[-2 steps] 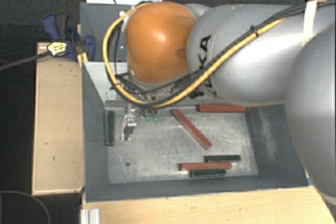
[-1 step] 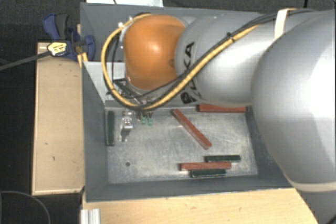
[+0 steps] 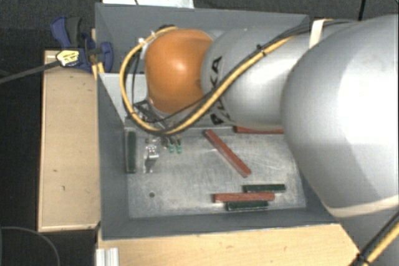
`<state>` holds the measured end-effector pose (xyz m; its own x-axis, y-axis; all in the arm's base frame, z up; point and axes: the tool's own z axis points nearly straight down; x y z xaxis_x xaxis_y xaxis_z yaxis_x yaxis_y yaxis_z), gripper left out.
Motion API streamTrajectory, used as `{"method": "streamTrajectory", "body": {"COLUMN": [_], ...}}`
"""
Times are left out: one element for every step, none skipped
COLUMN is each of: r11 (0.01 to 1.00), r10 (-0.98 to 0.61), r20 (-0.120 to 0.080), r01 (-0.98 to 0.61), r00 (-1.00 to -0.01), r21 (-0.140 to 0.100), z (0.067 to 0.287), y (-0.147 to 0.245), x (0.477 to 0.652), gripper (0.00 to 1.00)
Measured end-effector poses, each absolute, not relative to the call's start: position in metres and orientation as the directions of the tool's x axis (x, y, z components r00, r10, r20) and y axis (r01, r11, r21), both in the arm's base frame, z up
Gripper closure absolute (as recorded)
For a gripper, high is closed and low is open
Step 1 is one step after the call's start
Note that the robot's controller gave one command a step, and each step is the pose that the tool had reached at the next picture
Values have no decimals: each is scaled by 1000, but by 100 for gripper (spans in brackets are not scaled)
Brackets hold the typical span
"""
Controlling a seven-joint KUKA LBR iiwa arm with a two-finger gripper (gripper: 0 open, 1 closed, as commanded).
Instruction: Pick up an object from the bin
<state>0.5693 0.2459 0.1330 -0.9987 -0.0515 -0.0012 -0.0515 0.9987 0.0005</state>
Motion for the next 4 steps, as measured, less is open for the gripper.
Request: {"method": "streamTrajectory", "body": {"r11": [991, 989, 937, 938], "r10": [-134, -145, -348, -347], "r20": [-2, -7, -16, -7], "r01": [-134, -145, -348, -347], "r00": [-991, -989, -937, -938], "r21": [0, 4, 2, 2], "z": [92, 85, 87, 84], "y": [251, 251, 252, 252], "x": [579, 585, 584, 582], "gripper": [0, 0, 100, 0]}}
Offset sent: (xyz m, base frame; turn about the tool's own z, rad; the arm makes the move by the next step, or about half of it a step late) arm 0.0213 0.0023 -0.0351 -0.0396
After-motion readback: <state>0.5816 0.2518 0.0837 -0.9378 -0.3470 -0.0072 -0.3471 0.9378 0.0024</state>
